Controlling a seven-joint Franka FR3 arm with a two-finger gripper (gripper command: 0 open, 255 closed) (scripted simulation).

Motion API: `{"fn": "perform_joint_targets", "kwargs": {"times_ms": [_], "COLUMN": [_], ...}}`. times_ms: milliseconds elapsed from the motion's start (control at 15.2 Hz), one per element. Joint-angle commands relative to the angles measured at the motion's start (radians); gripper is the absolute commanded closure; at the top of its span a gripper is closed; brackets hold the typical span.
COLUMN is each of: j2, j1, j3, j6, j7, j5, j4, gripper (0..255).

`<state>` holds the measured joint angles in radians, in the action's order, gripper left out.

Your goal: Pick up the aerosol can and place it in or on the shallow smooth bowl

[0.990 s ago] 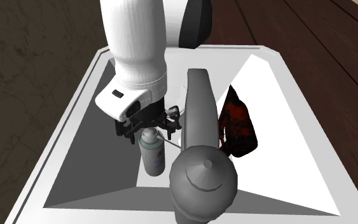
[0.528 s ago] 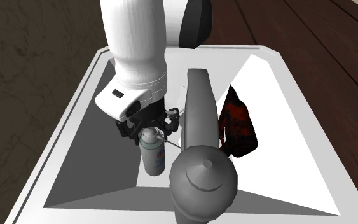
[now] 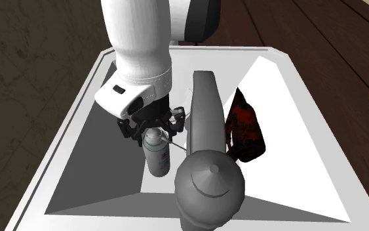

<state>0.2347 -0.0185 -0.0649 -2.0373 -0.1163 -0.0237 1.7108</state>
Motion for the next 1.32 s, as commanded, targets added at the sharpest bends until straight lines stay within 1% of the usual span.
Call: {"fn": "perform_joint_targets", "kwargs": {"times_ms": [0, 660, 1254], "j2": [-0.004, -0.017, -0.007], "j1": [0.0, 0.0, -0.001], "j3": [0.0, -0.001, -0.001], "j6": [0.025, 0.155, 0.28], "j7": [-0.001, -0.005, -0.009], "j5": [0.0, 0.001, 0.002], "j4": [-0.022, -0.139, -0.274], "gripper": [255, 255, 255]}}
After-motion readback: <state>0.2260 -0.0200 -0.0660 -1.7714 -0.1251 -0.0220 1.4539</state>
